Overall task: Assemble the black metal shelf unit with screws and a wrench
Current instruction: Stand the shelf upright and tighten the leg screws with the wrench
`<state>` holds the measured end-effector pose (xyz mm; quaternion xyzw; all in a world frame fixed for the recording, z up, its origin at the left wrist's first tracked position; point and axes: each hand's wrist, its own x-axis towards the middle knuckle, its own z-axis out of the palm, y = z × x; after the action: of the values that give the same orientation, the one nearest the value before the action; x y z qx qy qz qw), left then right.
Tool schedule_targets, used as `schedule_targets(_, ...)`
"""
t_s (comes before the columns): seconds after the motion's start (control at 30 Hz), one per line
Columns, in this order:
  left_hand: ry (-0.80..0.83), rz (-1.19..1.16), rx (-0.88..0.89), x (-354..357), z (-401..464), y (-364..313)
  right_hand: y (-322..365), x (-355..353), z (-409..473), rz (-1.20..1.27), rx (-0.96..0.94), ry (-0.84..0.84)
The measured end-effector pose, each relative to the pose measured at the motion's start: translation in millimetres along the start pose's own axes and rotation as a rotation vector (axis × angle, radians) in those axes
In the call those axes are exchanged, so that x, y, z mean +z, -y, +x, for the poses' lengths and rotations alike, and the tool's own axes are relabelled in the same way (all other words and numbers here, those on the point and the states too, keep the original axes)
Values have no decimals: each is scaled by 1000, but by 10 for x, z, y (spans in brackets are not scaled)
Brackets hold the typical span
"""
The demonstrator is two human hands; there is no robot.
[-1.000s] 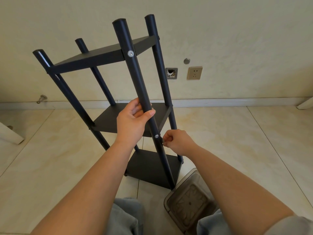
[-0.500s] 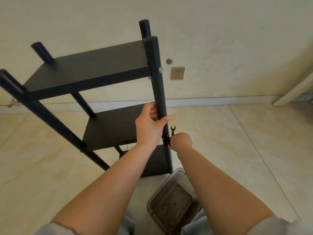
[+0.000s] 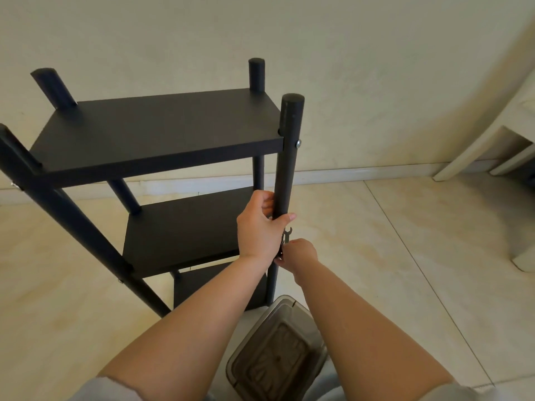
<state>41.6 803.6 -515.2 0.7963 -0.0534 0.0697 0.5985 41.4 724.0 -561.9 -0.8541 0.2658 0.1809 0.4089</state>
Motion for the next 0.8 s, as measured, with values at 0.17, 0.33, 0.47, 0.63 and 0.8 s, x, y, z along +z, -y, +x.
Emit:
schedule_targets(0.17,118,15,-3,-120,4,26,-225,-102,-30,38,19,46)
schedule_targets(0.33,316,326,-20,-313,-80,257,-468,-146,-95,-588,100,271)
schedule_targets(0.47,436,734,98,-480,-142,457,-637,43,-167,-567,44,400)
schedule_targets(0.63,536,823,183,-592,-150,553,-838,173,-167,-633,12,607)
schedule_targets(0.8,567,804,149,-601,-149,520,-709,135,-190,-515,-55,488)
